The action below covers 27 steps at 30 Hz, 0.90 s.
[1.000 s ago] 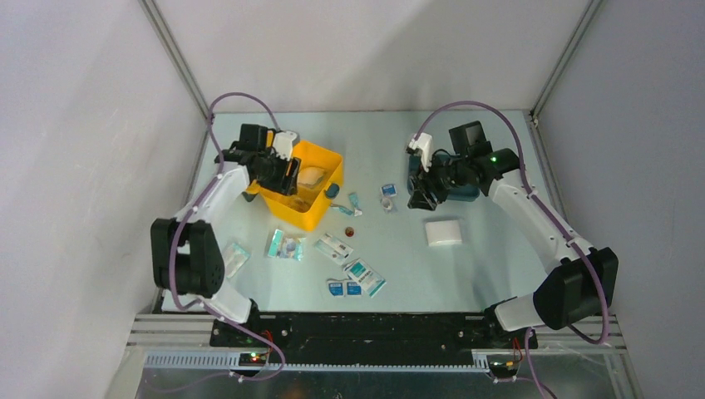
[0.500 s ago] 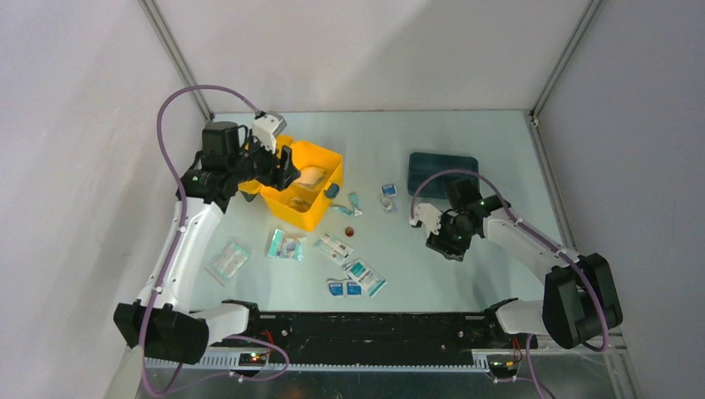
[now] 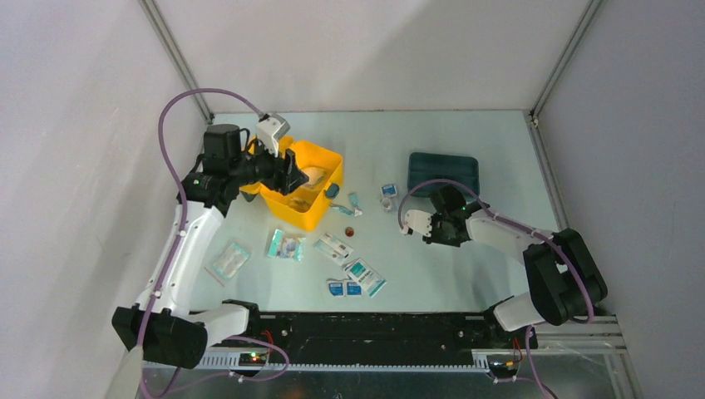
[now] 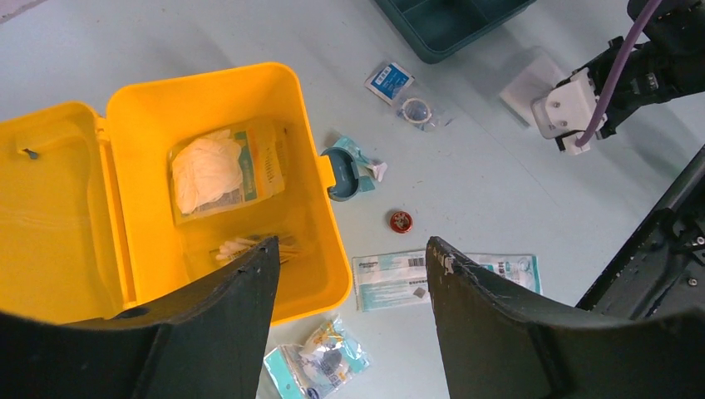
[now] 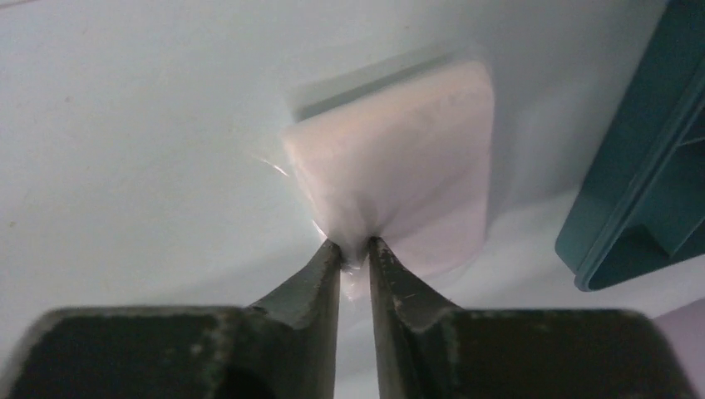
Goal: Organize the medicine kit
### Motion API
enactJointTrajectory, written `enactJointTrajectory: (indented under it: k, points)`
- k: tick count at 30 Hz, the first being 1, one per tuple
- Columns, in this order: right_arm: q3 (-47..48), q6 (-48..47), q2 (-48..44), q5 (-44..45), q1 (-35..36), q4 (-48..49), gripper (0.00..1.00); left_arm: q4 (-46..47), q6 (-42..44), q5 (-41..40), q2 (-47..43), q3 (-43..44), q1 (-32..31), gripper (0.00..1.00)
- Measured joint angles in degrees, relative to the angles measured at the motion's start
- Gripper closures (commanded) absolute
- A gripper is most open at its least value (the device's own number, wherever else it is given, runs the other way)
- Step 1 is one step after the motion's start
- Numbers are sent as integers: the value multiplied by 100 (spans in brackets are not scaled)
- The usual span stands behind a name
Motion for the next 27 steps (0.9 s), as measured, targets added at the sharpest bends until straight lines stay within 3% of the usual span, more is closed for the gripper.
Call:
enactJointTrajectory:
  k: [4,7,15,27]
  points:
    - [-48,15,-15,210,50,238,100,151,-131,42,-26,-140,-17,28]
    - [-114,81,-262,273,129,304,100,494,-525,210,-66,-522,-33,20]
    - [444,876,-1434,-72,442,374,100,992,-2090,621,798,-785,-372,16]
    - [1967,1711,-111,-28,1379,431,100,1294,-3716,1191,2465,31,-1294,18]
